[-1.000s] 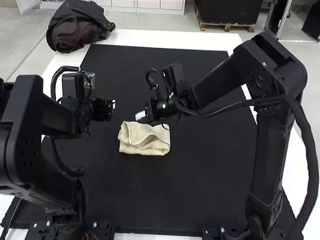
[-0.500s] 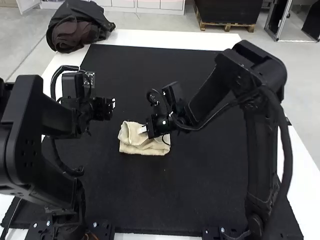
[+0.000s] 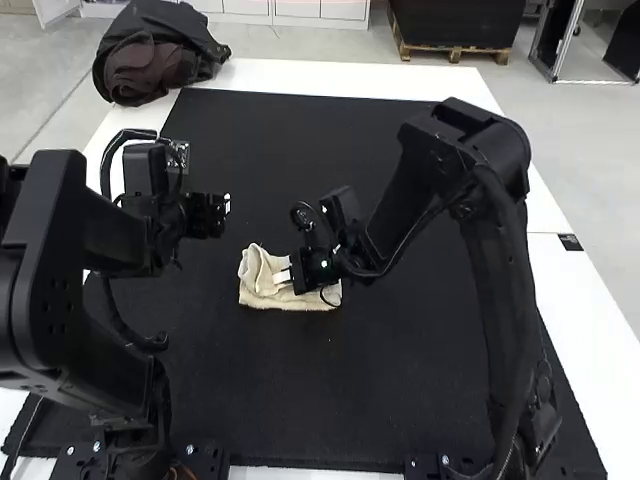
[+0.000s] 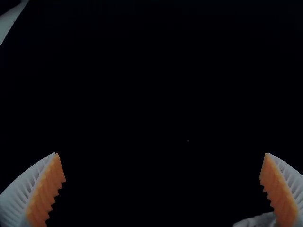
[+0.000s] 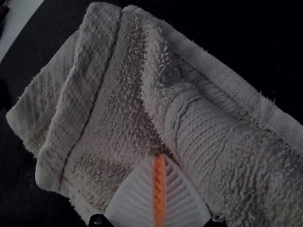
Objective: Fold the towel.
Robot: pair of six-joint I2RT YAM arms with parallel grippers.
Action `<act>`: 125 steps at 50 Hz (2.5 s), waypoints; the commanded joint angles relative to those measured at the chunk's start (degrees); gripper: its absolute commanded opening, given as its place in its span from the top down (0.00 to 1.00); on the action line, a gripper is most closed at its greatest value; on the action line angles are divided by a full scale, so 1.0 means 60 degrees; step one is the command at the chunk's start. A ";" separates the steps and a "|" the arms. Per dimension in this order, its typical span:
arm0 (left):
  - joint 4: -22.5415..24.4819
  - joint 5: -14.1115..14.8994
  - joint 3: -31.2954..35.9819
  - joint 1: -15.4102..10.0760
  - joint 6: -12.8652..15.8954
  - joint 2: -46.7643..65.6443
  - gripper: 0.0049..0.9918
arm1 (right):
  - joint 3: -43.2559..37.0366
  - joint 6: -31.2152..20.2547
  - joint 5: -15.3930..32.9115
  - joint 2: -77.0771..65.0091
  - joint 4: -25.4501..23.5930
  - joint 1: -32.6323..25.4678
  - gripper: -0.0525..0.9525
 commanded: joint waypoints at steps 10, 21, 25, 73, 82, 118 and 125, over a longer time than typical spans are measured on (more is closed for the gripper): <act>-0.0038 0.0087 0.0451 0.0064 -0.0051 0.0022 0.03 | 0.0012 -0.0112 -0.0048 -0.0497 -0.0238 -0.0162 0.97; -0.0507 0.0087 0.1110 0.0093 -0.0300 -0.0095 0.03 | -0.0061 0.0240 -0.0341 -0.2767 -0.1029 -0.0836 0.97; -0.0770 0.0073 0.1476 0.0093 -0.0461 -0.0213 0.03 | 0.0012 0.0342 -0.0370 -0.3661 -0.1352 -0.1231 0.97; -0.2733 0.0512 0.4128 -0.1503 -0.1999 -0.4519 0.04 | -0.0925 0.2950 -0.0824 -1.4149 -0.2055 -0.7017 0.97; -0.2396 0.0746 0.3454 -0.1577 -0.2643 -0.6453 0.04 | -0.1995 0.3755 -0.1059 -1.6756 -0.1615 -0.7940 0.97; 0.0006 0.0424 -0.0589 -0.0771 -0.0344 -1.1419 0.04 | -0.5642 -0.2998 0.4376 -2.0624 -0.2143 -0.7794 0.05; 0.2555 -0.0308 -0.2435 -0.0756 -0.0534 -1.1419 0.07 | -0.7356 -0.3305 0.4976 -2.0624 -0.1264 -0.7852 0.05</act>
